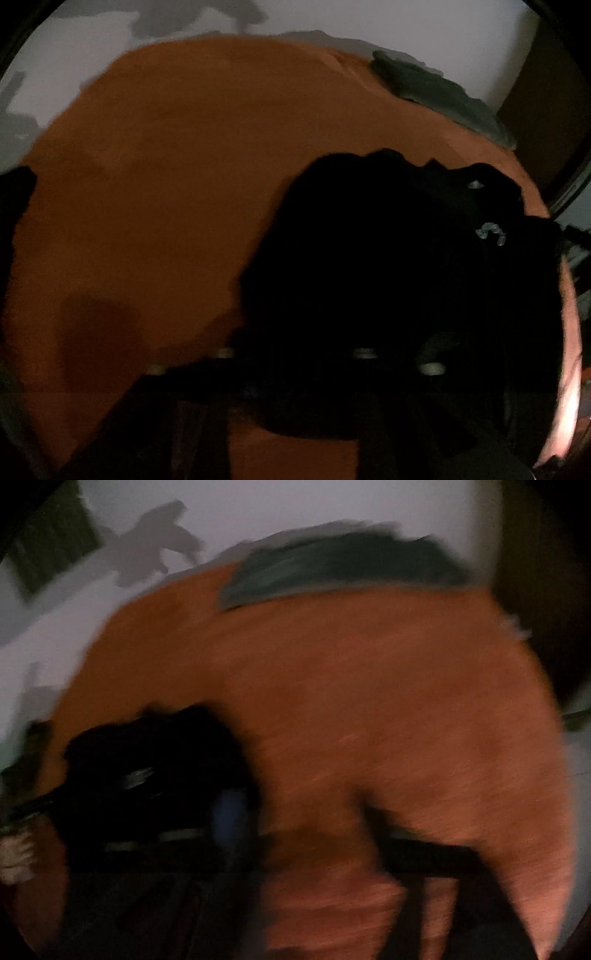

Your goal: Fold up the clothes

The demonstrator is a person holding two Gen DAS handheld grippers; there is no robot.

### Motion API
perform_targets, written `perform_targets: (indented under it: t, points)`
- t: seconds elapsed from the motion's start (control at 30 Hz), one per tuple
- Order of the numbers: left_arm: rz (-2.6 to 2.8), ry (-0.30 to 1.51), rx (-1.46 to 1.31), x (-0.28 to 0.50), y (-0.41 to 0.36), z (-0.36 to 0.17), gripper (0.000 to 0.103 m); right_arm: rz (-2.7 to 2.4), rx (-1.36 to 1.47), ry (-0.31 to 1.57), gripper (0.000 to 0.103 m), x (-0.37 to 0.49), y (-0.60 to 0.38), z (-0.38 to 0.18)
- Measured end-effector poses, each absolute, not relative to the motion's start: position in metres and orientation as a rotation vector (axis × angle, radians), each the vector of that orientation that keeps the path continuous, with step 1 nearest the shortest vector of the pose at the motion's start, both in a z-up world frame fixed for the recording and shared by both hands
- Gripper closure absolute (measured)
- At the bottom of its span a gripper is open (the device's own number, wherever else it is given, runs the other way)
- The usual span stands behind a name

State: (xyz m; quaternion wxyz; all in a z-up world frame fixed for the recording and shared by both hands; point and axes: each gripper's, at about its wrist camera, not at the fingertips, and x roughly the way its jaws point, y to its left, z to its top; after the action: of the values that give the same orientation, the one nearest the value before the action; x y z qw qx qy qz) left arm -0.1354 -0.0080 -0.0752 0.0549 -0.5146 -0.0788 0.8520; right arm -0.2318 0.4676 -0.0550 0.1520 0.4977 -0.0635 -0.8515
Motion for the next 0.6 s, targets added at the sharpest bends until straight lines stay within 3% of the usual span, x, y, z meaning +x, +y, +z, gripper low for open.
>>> perform_targets:
  t: [0.1,0.13,0.17,0.2,0.43,0.6]
  points:
    - [2.583,-0.237,-1.535,-0.126,0.0,-0.08,0.05,-2.411,1.474,-0.223,0.013,-0.241,0.447,-0.067]
    - [2.615,-0.196,-1.52,-0.125,0.005,-0.081,0.072,-2.4,1.489,-0.237,0.024,-0.244,0.441,-0.071]
    - [2.666,-0.162,-1.514,-0.126,0.006,-0.079,0.099,-2.428,1.482,-0.237,0.073,-0.246,0.446,-0.066]
    - [2.717,-0.151,-1.517,-0.127,0.003,-0.076,0.1,-2.468,1.469,-0.233,0.099,-0.247,0.455,-0.059]
    - [2.999,-0.109,-1.419,-0.14,-0.046,-0.026,0.1,-2.744,1.363,-0.2,0.1,-0.253,0.518,-0.008]
    - [3.019,0.164,-1.424,-0.165,-0.043,-0.015,0.1,-2.944,1.3,-0.085,0.103,-0.271,0.567,0.016]
